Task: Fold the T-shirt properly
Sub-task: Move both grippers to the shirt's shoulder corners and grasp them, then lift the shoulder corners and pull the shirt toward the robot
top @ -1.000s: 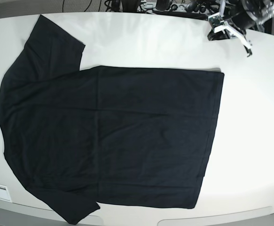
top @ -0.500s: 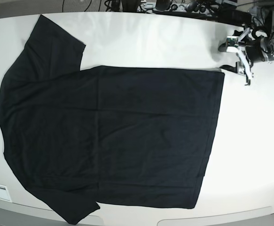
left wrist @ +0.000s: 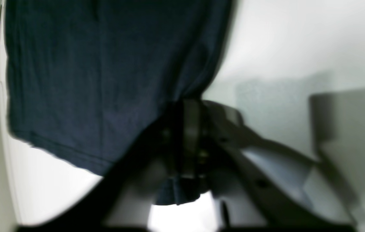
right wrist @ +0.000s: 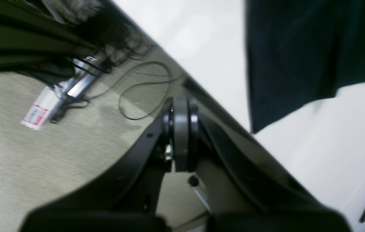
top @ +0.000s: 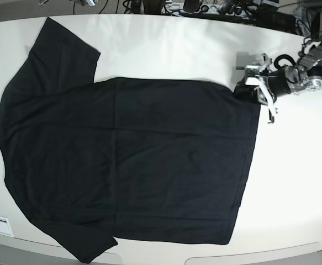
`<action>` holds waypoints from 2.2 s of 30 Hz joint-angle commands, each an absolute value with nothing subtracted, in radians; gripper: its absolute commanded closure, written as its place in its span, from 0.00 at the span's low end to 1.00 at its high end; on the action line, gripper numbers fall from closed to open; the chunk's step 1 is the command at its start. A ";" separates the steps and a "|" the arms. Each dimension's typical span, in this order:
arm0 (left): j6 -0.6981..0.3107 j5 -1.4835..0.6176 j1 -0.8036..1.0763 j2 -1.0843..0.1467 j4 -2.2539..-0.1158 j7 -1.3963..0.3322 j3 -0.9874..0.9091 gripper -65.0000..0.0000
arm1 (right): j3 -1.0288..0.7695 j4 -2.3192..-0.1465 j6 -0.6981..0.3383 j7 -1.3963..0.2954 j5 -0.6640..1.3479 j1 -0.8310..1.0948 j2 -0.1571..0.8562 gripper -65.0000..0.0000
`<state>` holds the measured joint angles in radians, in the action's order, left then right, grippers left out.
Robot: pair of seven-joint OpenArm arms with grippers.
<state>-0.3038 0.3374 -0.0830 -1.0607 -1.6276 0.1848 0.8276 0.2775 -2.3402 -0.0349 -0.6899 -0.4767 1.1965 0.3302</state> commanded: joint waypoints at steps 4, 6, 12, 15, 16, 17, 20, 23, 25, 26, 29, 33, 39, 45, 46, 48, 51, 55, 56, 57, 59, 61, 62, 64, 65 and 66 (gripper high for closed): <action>-0.368 0.369 -0.064 -1.068 -1.623 0.046 0.851 1.00 | 0.222 -2.356 -0.010 -0.614 -0.501 1.158 0.367 1.00; -0.366 0.347 -0.064 -1.066 -1.623 0.044 0.851 1.00 | 0.176 -2.356 -0.036 -0.613 -0.495 1.112 0.369 1.00; -0.366 0.336 -0.064 -1.066 -1.623 0.044 0.851 1.00 | -0.019 -2.356 -0.099 -0.543 -0.317 1.031 0.369 1.00; -0.366 0.336 -0.064 -1.066 -1.623 0.043 0.851 1.00 | -0.114 -2.356 -0.171 -0.517 -0.200 0.985 0.369 1.00; -0.366 0.336 -0.062 -1.066 -1.623 0.043 0.851 1.00 | -0.146 -2.356 -0.190 -0.508 -0.160 0.974 0.369 1.00; -0.366 0.336 -0.061 -1.066 -1.623 0.043 0.851 1.00 | -0.175 -2.356 -0.209 -0.506 -0.110 0.966 0.369 1.00; -0.365 0.336 -0.062 -1.066 -1.623 0.038 0.850 1.00 | -0.234 -2.356 -0.299 -0.496 0.047 0.946 0.369 1.00; -0.366 0.336 -0.064 -1.066 -1.623 0.036 0.850 1.00 | -0.241 -2.356 -0.335 -0.474 0.064 0.910 0.369 1.00; -0.366 0.336 -0.064 -1.066 -1.623 0.035 0.850 1.00 | -0.241 -2.299 -0.337 -0.475 0.064 0.871 0.369 1.00; -0.366 0.336 -0.064 -1.066 -1.623 0.035 0.850 1.00 | -0.241 -2.270 -0.341 -0.475 0.064 0.850 0.369 0.99; -0.366 0.336 -0.064 -1.066 -1.623 0.020 0.851 1.00 | -0.241 -2.202 -0.360 -0.495 0.083 0.805 0.384 0.62; -0.366 0.336 -0.064 -1.067 -1.623 -0.001 0.850 1.00 | -0.242 -2.185 -0.331 -0.578 0.115 0.795 0.419 0.41; -0.366 0.336 -0.064 -1.066 -1.623 -0.001 0.850 1.00 | -0.244 -2.140 -0.344 -0.606 0.134 0.791 0.452 0.41; -0.365 0.344 -0.064 -1.067 -1.623 -0.001 0.850 1.00 | -0.244 -2.039 -0.365 -0.603 0.134 0.735 0.452 0.41; -0.365 0.343 -0.064 -1.066 -1.623 -0.001 0.850 1.00 | -0.244 -2.031 -0.368 -0.602 0.134 0.729 0.452 0.41; -0.365 0.343 -0.064 -1.067 -1.623 -0.001 0.850 1.00 | -0.244 -2.021 -0.367 -0.595 0.134 0.717 0.452 0.41; -0.365 0.344 -0.064 -1.066 -1.623 -0.001 0.850 1.00 | -0.244 -2.018 -0.367 -0.577 0.134 0.715 0.452 0.43; -0.363 0.347 -0.064 -1.066 -1.623 -0.001 0.850 1.00 | -0.244 -2.018 -0.323 -0.577 0.130 0.715 0.452 0.86; -0.358 0.353 -0.064 -1.066 -1.623 -0.001 0.850 1.00 | -0.244 -2.018 -0.308 -0.577 0.126 0.715 0.453 0.97; -0.349 0.360 -0.064 -1.066 -1.623 -0.001 0.850 1.00 | -0.244 -2.019 -0.294 -0.577 0.123 0.715 0.454 1.00; -0.330 0.363 -0.064 -1.067 -1.623 -0.002 0.850 1.00 | -0.244 -2.019 -0.279 -0.576 0.123 0.715 0.464 1.00; -0.310 0.372 -0.064 -1.070 -1.623 -0.003 0.850 1.00 | -0.244 -2.025 -0.280 -0.577 0.110 0.715 0.474 1.00; -0.306 0.384 -0.064 -1.072 -1.623 -0.006 0.850 1.00 | -0.244 -2.034 -0.279 -0.577 0.096 0.718 0.478 1.00; -0.296 0.392 -0.064 -1.079 -1.627 -0.007 0.850 1.00 | -0.249 -2.059 -0.268 -0.586 0.089 0.723 0.482 1.00; -0.294 0.393 -0.064 -1.084 -1.635 -0.010 0.850 1.00 | -0.253 -2.074 -0.265 -0.591 0.089 0.723 0.482 1.00; -0.294 0.393 -0.064 -1.091 -1.644 -0.012 0.850 1.00 | -0.259 -2.090 -0.266 -0.604 0.089 0.723 0.482 1.00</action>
<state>-0.2234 0.3653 -0.0795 -1.0599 -1.6569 0.0761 0.8379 -0.2462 -2.0697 -0.2737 -0.6193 0.0933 0.7200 0.4675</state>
